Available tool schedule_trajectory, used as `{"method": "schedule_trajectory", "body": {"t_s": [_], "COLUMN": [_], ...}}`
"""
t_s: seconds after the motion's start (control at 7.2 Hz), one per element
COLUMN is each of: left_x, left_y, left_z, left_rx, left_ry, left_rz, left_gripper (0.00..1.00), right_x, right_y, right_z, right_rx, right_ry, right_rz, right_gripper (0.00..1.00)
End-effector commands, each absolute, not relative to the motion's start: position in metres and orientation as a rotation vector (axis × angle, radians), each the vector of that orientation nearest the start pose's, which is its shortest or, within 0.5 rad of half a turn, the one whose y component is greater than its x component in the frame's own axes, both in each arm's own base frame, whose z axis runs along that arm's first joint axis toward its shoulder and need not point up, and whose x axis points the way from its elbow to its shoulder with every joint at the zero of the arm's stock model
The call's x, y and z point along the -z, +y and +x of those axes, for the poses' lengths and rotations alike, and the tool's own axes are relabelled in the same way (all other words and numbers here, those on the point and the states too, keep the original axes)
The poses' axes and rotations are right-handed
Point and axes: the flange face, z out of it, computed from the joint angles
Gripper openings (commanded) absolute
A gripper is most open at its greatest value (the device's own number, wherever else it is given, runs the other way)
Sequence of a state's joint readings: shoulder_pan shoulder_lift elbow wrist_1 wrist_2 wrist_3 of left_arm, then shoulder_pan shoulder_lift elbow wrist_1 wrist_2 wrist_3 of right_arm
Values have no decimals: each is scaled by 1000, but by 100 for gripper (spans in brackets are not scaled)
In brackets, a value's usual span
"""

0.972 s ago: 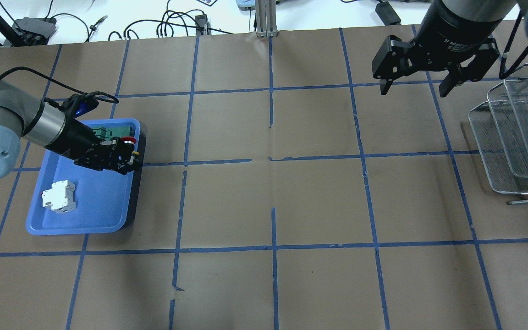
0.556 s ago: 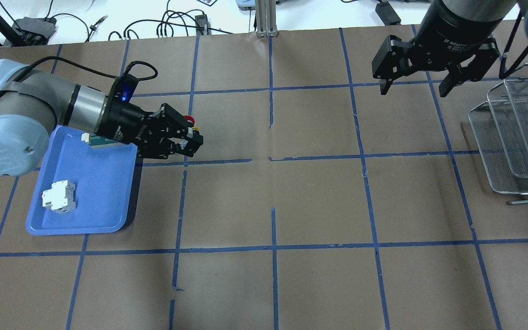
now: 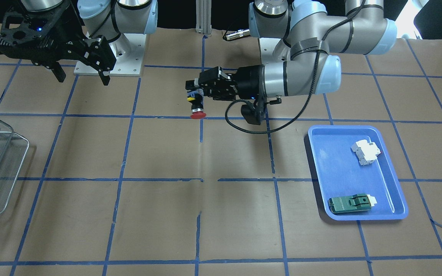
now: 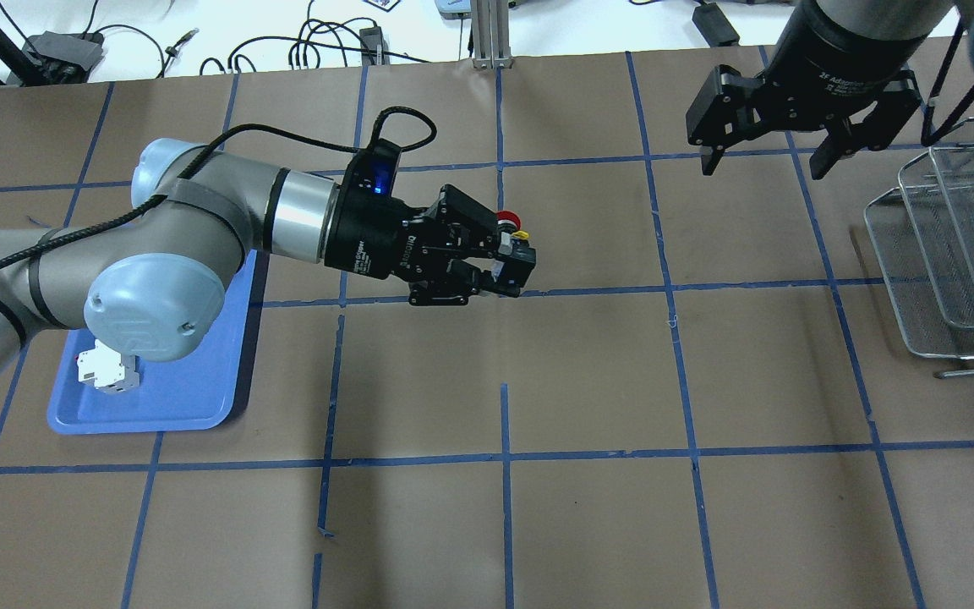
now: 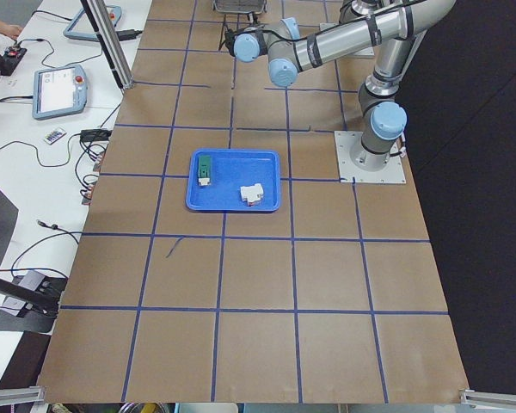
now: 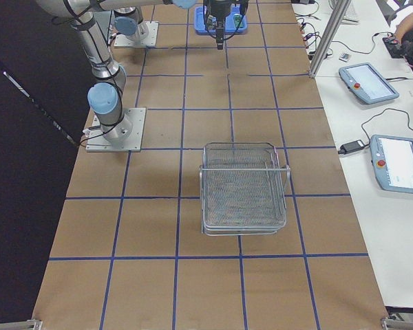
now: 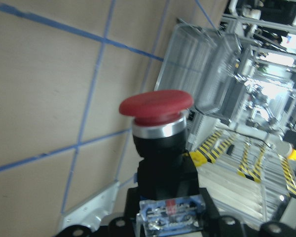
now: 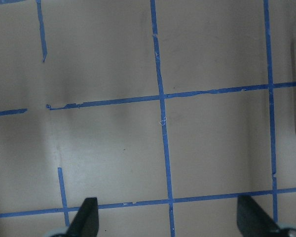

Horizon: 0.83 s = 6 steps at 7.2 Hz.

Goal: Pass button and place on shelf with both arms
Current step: 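Lift the red push button with the left gripper and carry it toward the table center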

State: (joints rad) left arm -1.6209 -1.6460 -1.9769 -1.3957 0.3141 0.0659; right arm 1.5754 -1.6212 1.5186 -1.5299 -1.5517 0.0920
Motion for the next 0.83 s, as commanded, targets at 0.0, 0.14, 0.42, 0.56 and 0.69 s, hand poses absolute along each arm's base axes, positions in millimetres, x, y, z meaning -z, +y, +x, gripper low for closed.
{"method": "schedule_trajectory", "body": {"t_s": [0.0,0.14,0.42,0.56,0.69], "left_x": [-338,-341,-355,-361,-363], "left_y": [-450,-447,-448,-450,-451], "left_z": [-263,-263,-262,-261,-261], "left_rx": [109,38,18,20,21], "left_ry": [-1779,-1765,-1641,-1564,-1514], "left_rz": [-38,-92,-88,-76,-71], "left_gripper": [17,17,12,8,8], "right_x": [-533,-531,-533,-533,-532], "right_y": [-474,-477,-486,-493,-496], "right_z": [137,135,102,63,29], "right_rx": [92,85,90,101,115], "right_ry": [3116,3115,3076,3041,2952], "right_rz": [135,140,85,-1,80], "right_gripper": [100,100,100,100,100]}}
